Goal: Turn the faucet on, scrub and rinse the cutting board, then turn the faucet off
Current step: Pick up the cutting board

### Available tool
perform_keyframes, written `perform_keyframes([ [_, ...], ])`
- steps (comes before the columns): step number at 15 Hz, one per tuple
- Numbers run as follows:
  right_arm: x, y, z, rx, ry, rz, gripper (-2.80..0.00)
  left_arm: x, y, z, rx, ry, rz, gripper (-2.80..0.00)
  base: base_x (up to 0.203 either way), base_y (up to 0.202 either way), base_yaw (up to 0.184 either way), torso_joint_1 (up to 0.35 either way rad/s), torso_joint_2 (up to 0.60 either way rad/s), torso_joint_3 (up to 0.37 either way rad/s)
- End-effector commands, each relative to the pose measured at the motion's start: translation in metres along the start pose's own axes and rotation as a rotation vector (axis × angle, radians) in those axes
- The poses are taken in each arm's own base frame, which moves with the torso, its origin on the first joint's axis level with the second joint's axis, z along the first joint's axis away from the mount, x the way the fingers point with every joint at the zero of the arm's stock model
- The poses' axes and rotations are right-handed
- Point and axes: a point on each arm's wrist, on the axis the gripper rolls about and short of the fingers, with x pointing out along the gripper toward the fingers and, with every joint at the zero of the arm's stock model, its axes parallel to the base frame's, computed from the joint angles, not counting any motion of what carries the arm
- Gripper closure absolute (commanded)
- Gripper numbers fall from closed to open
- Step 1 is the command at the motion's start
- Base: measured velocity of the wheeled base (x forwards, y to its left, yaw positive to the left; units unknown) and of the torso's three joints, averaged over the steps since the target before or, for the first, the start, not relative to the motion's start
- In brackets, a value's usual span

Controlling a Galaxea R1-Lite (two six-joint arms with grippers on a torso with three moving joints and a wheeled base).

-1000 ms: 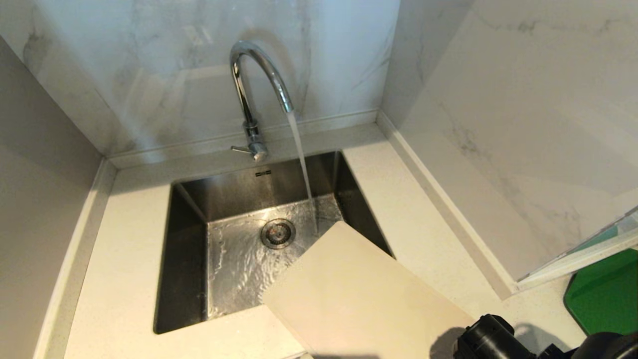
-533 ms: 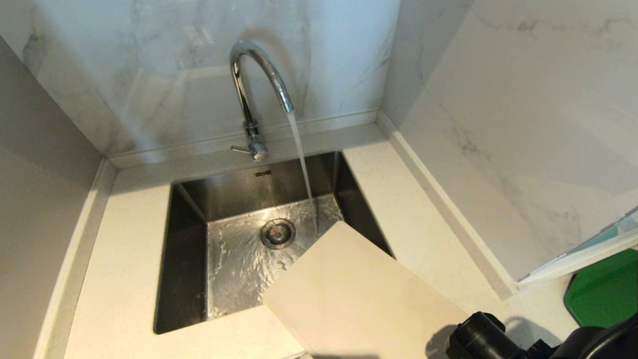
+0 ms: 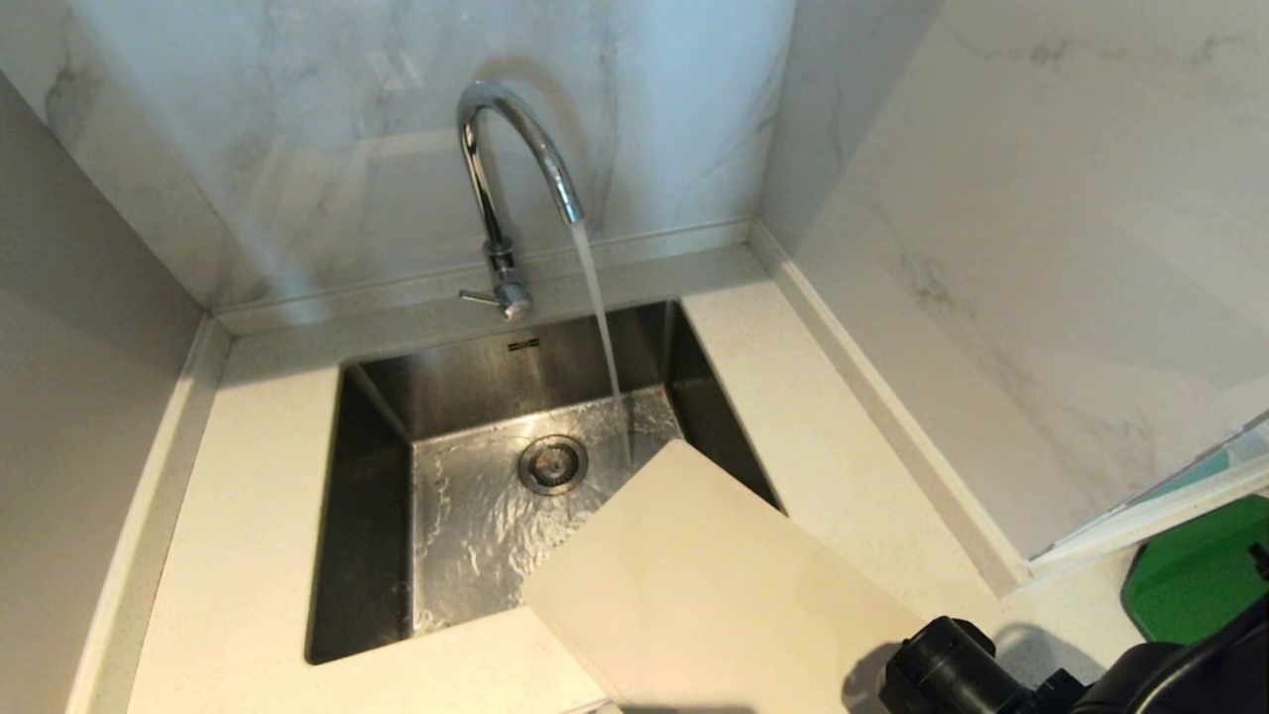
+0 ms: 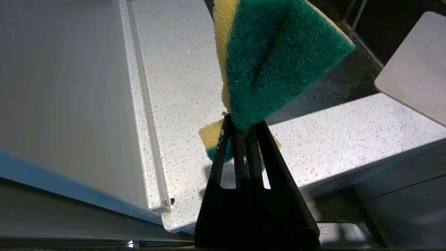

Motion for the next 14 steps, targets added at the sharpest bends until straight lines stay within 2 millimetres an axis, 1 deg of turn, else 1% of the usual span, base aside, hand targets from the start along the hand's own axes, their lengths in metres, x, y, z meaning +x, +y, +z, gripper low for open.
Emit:
perform_keyframes([
  [1, -0.0017, -0.0002, 0.0, -0.005, -0.004, -0.009, -2.8, 0.0002, 0.0, -0.0004, -0.002, 0.002, 0.0, 0.0, 0.0, 0.0, 0.0, 0.0, 0.0, 0.0],
  [10, -0.0029, 0.0038, 0.0003, -0.008, -0.006, -0.01, -2.8, 0.0002, 0.0, -0.0004, -0.002, 0.002, 0.0, 0.0, 0.0, 0.0, 0.0, 0.0, 0.0, 0.0],
  [14, -0.0028, 0.0013, 0.0003, -0.009, -0.004, -0.013, -2.8, 0.0002, 0.0, -0.0004, -0.002, 0.002, 0.0, 0.0, 0.0, 0.0, 0.0, 0.0, 0.0, 0.0],
])
